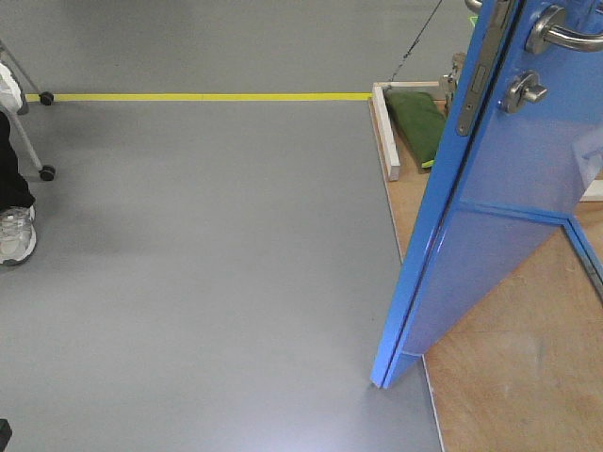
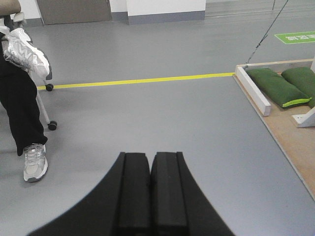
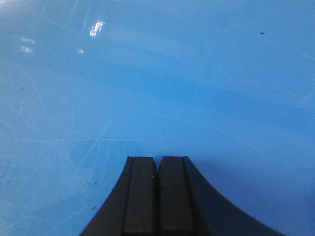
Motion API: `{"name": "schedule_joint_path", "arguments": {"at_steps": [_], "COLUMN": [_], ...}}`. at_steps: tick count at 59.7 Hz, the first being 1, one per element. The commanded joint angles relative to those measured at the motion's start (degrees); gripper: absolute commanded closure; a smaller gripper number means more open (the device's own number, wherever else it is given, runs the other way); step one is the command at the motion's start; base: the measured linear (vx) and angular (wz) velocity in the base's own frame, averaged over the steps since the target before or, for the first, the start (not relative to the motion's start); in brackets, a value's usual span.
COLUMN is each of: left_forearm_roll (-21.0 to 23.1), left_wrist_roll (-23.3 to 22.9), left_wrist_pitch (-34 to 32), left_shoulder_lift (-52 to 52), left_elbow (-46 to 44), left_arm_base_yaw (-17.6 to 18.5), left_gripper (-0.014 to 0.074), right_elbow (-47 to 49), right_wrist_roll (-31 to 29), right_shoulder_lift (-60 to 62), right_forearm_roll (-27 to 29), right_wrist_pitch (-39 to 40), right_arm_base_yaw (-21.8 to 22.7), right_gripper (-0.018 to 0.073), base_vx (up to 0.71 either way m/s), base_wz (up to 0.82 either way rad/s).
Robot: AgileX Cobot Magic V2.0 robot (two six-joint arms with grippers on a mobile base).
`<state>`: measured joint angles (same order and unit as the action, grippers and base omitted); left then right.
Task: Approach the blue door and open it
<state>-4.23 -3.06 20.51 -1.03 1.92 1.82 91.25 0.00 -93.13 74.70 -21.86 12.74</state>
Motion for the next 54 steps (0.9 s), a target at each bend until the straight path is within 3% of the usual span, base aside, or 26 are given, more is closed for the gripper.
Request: {"name": "schedule_joint_path", "arguments": {"at_steps": [1,54], "left_forearm_roll": [-0.1,-0.1], "left_wrist_roll": [-0.2,-0.2], "left_wrist_pitch": [-4.6,-4.6], "left_shoulder_lift": [-0.6,-0.6], "left_elbow": [-1.8,-1.8], "left_arm_base_yaw": [0.1,0.1], "left_gripper": [0.0526,0.0526], "right_elbow": [1.9,1.9], "right_wrist_roll": [-0.5,-0.6], "right_shoulder_lift": [2.0,2.0], "right_forearm_roll": [1.4,1.4], "right_wrist_pitch": [0.4,0.4], "right_arm_base_yaw": [-0.2,-0.2], "right_gripper": [0.0564,0.0564], "base_vx": [0.0,0.0], "base_wz": [0.0,0.0]}}
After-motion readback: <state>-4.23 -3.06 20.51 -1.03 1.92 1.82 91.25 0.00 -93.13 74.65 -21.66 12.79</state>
